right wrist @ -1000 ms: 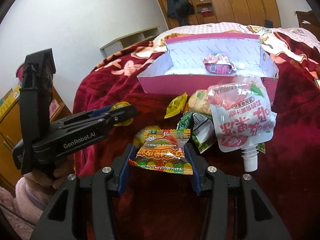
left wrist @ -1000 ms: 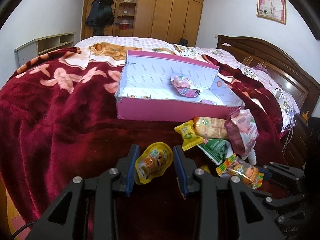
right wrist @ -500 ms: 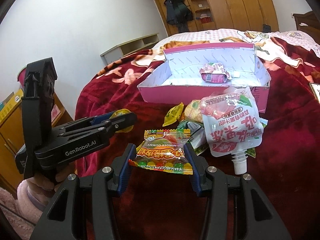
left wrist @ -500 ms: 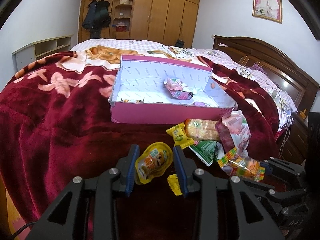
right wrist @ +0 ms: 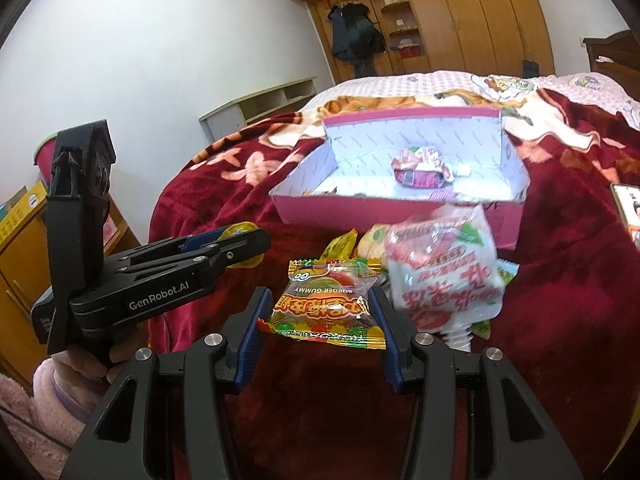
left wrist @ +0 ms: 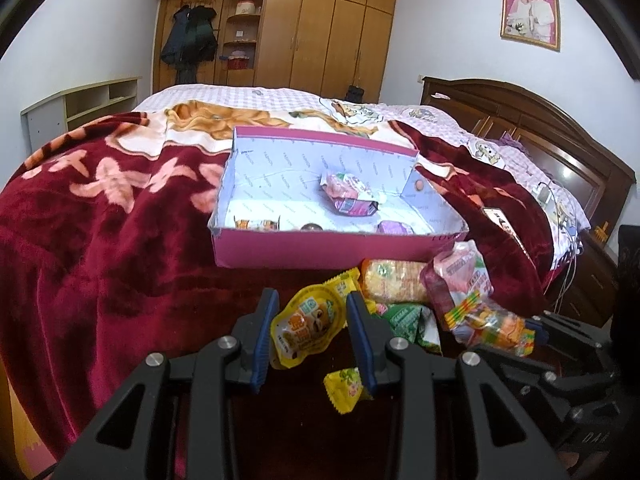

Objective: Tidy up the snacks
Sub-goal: 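Carry the jelly cup with the left tool while the right carries the gummy packet toward the box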

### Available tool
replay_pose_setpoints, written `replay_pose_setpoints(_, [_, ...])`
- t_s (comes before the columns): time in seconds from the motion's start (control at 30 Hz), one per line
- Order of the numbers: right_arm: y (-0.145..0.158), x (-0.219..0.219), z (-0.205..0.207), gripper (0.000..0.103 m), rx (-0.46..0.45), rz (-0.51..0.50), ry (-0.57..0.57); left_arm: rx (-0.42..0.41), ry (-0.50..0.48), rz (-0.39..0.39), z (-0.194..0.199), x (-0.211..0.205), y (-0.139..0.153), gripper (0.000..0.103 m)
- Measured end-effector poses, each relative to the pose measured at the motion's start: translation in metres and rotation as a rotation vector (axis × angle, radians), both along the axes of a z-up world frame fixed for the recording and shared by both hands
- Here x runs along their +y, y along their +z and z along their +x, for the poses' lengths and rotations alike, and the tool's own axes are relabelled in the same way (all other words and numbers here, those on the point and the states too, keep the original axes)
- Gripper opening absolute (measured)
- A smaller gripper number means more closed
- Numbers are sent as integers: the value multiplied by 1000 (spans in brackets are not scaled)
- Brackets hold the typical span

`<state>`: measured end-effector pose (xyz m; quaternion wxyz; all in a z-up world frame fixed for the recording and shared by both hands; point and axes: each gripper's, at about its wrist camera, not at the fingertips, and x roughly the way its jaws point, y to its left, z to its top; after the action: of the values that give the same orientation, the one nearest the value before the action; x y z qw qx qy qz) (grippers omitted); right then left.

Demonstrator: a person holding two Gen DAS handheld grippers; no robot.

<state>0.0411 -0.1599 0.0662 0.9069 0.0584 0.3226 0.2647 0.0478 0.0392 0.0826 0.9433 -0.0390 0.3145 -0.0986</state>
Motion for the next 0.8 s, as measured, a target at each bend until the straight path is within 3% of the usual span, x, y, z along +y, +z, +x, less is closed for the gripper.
replay_pose_setpoints(0.43, [20,-17,21,50,-52,-15,-51,-14,-1,-3,33,-4,10,37])
replay_pose_setpoints(0.8, [23,-25,35,50,-52,-13,-75,-17,7,17,84,-12,16,37])
